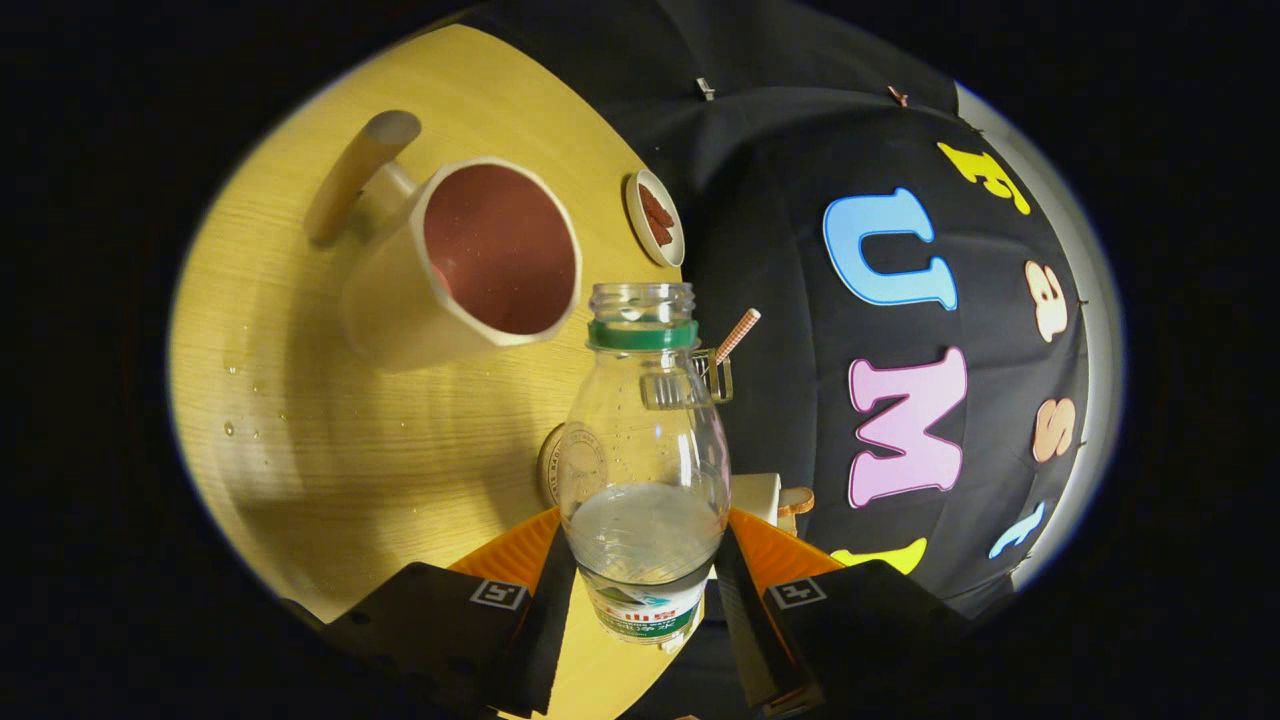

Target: Take the bottle from table, then pour the juice into the cup, finally place the bottle on the coaster

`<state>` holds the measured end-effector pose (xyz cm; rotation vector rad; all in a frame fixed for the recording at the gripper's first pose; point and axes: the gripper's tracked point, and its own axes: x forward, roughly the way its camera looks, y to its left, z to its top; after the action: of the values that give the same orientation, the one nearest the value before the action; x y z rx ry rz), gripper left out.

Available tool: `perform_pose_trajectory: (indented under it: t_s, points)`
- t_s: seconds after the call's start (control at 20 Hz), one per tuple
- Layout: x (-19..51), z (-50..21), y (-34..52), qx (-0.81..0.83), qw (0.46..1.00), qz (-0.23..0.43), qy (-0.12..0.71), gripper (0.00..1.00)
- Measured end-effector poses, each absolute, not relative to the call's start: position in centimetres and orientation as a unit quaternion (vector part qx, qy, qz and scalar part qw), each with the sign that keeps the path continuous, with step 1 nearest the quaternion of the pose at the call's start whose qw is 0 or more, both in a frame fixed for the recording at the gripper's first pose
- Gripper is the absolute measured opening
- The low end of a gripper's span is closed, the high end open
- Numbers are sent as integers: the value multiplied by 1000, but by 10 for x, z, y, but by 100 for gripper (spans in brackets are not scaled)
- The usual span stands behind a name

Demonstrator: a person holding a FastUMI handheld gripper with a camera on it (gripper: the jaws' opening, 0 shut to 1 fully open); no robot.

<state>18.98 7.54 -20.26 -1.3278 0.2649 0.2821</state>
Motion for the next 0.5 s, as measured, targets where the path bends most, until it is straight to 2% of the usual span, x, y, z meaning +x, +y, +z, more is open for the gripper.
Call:
perform_pose_trajectory:
  t_s: [0.5]
  points:
    - [205, -191, 87, -674, 720, 134, 99, 72]
